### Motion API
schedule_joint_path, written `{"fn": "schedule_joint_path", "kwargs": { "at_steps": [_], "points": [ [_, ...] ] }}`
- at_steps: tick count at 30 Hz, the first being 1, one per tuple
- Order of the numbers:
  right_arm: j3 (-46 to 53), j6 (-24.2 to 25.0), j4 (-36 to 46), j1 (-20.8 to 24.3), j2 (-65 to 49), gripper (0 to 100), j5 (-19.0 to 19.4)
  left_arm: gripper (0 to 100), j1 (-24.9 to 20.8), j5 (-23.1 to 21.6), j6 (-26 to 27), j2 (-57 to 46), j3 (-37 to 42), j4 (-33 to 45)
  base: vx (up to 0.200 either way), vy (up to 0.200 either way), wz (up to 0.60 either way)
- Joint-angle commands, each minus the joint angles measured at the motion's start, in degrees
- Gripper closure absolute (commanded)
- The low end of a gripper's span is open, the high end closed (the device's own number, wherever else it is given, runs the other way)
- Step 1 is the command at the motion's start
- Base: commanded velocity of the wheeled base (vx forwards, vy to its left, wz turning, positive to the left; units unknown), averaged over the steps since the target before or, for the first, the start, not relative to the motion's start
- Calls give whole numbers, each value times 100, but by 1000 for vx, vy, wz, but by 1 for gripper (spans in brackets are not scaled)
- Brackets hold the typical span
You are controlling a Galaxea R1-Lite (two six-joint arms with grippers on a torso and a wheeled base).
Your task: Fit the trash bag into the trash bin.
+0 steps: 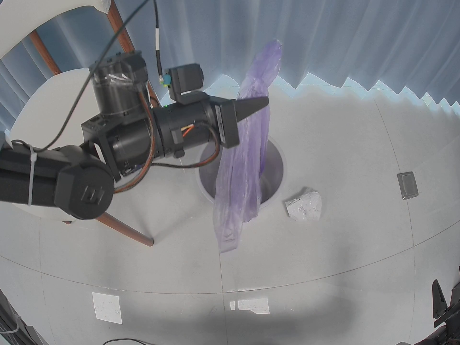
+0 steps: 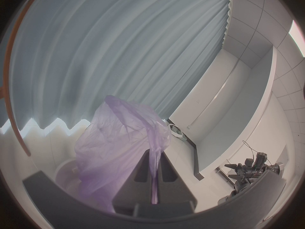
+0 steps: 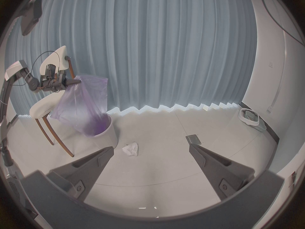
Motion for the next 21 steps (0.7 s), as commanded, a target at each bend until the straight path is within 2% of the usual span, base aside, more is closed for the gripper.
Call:
{"fn": "schedule_joint_path", "kwargs": {
  "at_steps": [1, 6, 14, 21],
  "points": [
    [101, 4, -1, 0, -88, 0, -6, 100, 62, -14, -83, 90, 668, -503, 0, 0, 0],
    [101, -5, -1, 0, -88, 0, 3, 100, 193, -50, -443, 99, 1266, -1294, 0, 0, 0],
    [101, -5, -1, 0, -88, 0, 3, 100, 220, -32, -487, 134, 1248, -1241, 0, 0, 0],
    [101, 4, -1, 0, -88, 0, 3, 100, 202, 3, -478, 196, 1239, -1250, 200, 0, 0]
  ]
}}
